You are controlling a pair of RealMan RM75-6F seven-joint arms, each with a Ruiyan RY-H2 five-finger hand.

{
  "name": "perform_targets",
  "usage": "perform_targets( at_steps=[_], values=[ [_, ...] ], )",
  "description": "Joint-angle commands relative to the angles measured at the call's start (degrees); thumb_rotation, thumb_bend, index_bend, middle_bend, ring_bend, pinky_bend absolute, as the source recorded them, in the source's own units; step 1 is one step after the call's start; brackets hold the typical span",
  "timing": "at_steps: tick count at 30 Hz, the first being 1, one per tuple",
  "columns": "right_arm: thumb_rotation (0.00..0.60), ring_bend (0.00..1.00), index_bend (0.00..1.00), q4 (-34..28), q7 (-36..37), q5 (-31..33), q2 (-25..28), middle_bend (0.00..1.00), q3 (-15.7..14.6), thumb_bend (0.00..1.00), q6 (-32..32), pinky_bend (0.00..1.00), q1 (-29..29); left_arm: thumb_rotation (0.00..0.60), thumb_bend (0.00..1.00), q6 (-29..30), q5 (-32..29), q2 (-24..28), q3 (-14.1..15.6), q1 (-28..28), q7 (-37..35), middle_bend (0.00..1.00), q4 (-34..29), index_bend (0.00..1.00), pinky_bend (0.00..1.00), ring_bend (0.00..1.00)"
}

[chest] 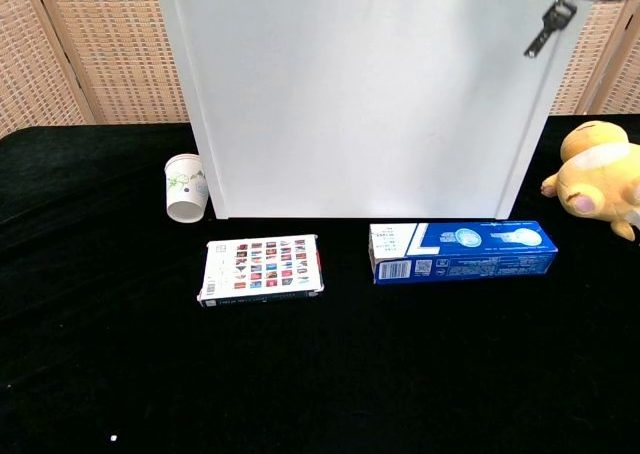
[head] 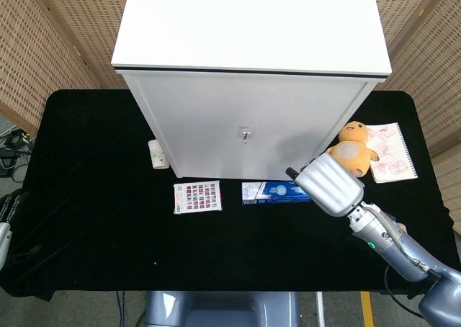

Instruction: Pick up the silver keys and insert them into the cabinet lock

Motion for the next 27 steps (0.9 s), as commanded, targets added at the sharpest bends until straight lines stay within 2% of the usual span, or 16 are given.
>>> perform_targets(
  at_steps=[1,9,19,27],
  values=[
    [0.600,0.93,0.67,-0.6,-0.7,1.3,1.4,0.93,2.0,0.64,-0.6,1.00,1.3,0.600,0.00,-0.4,-0.5,0.0,-0.1,-0.1,-0.4,0.00,0.1,0.00,0.00,0.00],
    [0.600,0.93,0.68,-0.2,-4.6,3.0,2.2,0.93,5.1,0.64,-4.1,1.00,5.1,0.600,0.00,-1.1,-1.4,0.2,-0.5,-0.6,-0.5,0.00,-0.1,0.00,0.00,0.00],
    [0.600,0.93,0.69,1.0,-9.3,7.3,-2.2,0.93,7.2,0.64,-6.8,1.00,9.4,0.600,0.00,-2.3,-3.1,0.0,-0.8,-1.0,-0.5,0.00,0.2,0.00,0.00,0.00],
    [0.600,0.93,0.70,3.9,-12.5,6.9,-7.2,0.93,7.6,0.64,-6.4,1.00,12.1,0.600,0.00,-2.8,-3.3,-0.3,-0.7,-1.2,-0.1,0.00,0.4,0.00,0.00,0.00]
  ],
)
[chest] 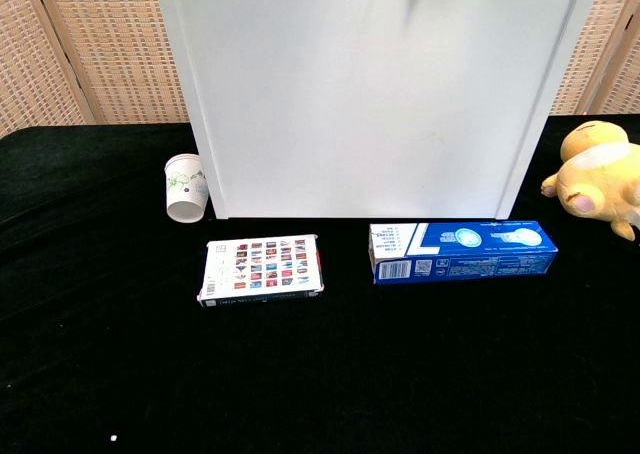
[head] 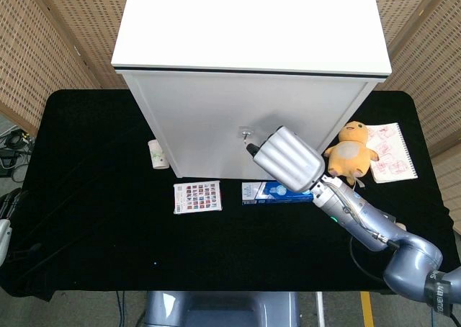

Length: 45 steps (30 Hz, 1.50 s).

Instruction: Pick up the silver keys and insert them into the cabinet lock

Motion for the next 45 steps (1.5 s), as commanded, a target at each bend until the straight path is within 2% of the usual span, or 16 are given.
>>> perform_targets(
  at_steps=[1,15,24,45],
  values=[
    [0.600,0.93,0.70,0.8,-1.5,0.6,-1.3,0.93,0.1,0.64,-0.5,1.00,1.1,0.600,0.00,-0.1,-0.1,-0.1,0.0,-0.1,0.1,0.00,0.0,0.00,0.00,0.00],
    [0.600,0.93,0.70,2.2,-9.1,8.0,-6.0,0.93,0.2,0.64,-2.5,1.00,5.0,0.600,0.00,-0.5,-0.2,0.1,0.0,-0.4,-0.1,0.00,0.3,0.00,0.00,0.00],
    [0.600,0.93,0.70,2.4,-13.3,11.1,-7.7,0.93,0.0,0.63,-1.6,1.00,6.7,0.600,0.00,-0.7,-0.4,0.3,0.0,-0.4,-0.8,0.00,0.5,0.00,0.00,0.00],
    [0.600,0.93,0.70,3.4,-15.5,11.7,-8.8,0.93,-2.0,0.63,0.6,1.00,7.4,0.600,0.00,-0.4,-0.2,0.2,0.1,-0.4,-0.6,0.00,0.6,0.00,0.00,0.00]
  ],
)
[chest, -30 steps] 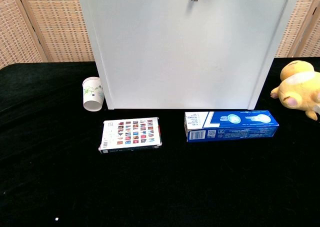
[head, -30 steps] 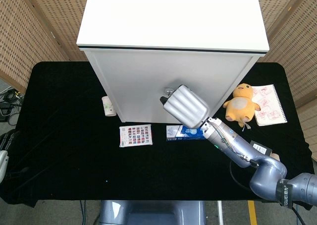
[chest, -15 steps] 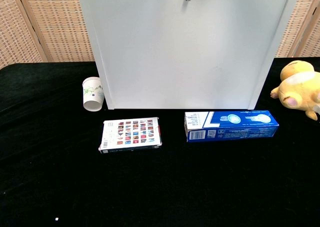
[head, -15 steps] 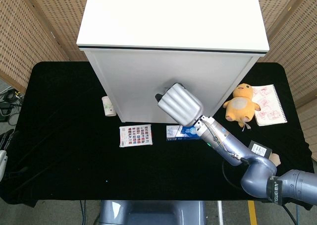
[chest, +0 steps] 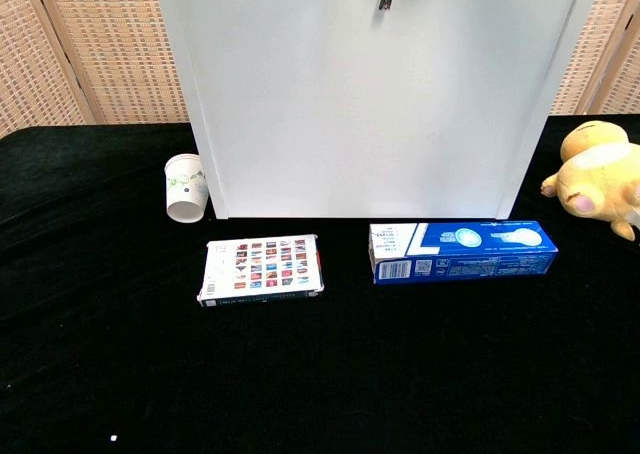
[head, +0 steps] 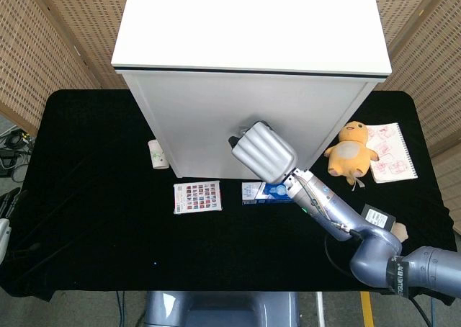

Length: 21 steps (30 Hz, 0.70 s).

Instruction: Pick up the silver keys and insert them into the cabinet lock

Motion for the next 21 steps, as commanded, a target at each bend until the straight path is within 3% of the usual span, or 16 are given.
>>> perform_targets(
  at_steps=[1,15,21],
  values=[
    [0.600,0.93,0.70,0.1,-0.4,0.2,-0.3,0.93,-0.1,0.62,0.2,1.00,0.2,0.600,0.00,0.0,0.0,0.0,0.0,0.0,0.0,0.00,0.0,0.00,0.00,0.00],
    [0.600,0.93,0.68,0.3,-3.4,2.2,-2.3,0.93,0.0,0.62,1.9,1.00,1.5,0.600,0.00,-0.4,-0.5,-0.1,-0.1,-0.2,0.0,0.00,0.3,0.00,0.00,0.00],
    [0.600,0.93,0.64,0.4,-4.7,3.2,-3.3,0.93,0.3,0.49,3.3,1.00,1.8,0.600,0.00,-0.4,-0.6,-0.1,-0.1,-0.2,-0.1,0.00,0.3,0.00,0.00,0.00]
  ],
)
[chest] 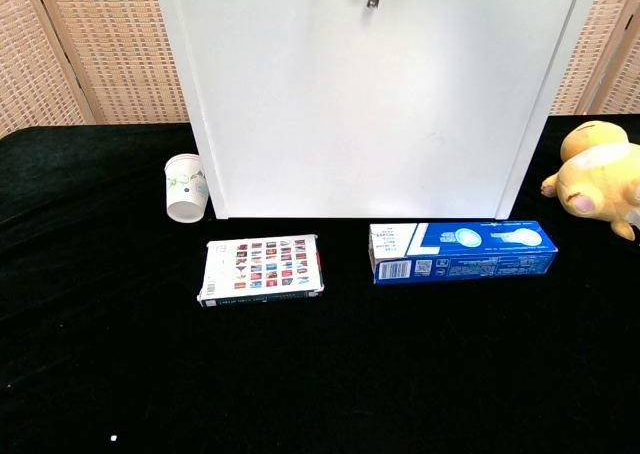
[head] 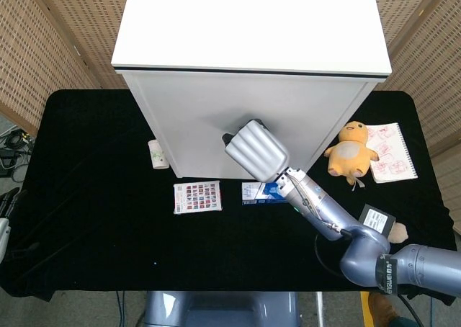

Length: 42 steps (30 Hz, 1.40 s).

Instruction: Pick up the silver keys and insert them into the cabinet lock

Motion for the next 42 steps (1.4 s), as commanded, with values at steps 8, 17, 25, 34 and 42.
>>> perform_targets(
  at_steps=[8,17,25,34,42],
  values=[
    [0.600,0.93,0.64,0.4,-1.8,-0.1,-1.6,0.93,0.0,0.33,2.9,1.00,0.1,0.600,0.00,0.0,0.0,0.1,0.0,0.0,-0.2,0.00,0.0,0.00,0.00,0.00],
    [0.600,0.93,0.65,0.6,-3.1,-1.3,-2.5,0.93,0.3,0.15,5.7,1.00,-0.1,0.600,0.00,0.0,0.1,0.0,0.1,-0.1,0.2,0.00,-0.1,0.00,0.00,0.00],
    [0.600,0.94,0.65,0.4,-3.9,-1.9,-2.7,0.94,0.7,0.13,7.0,1.00,-0.2,0.600,0.00,0.0,0.1,-0.2,0.1,-0.1,0.3,0.00,0.0,0.00,0.00,0.00],
    [0.600,0.94,0.65,-1.9,-1.7,-4.4,0.1,0.94,0.2,0.13,8.2,1.00,-2.1,0.600,0.00,0.2,0.4,-0.1,0.2,0.0,0.1,0.00,0.0,0.00,0.00,0.00],
    [0.600,0.94,0.66,-0.7,10.8,-20.9,6.9,0.94,-5.5,0.10,14.3,1.00,-9.8,0.600,0.00,0.9,1.5,-0.1,0.5,0.3,-0.2,0.00,0.1,0.00,0.00,0.00]
  ],
)
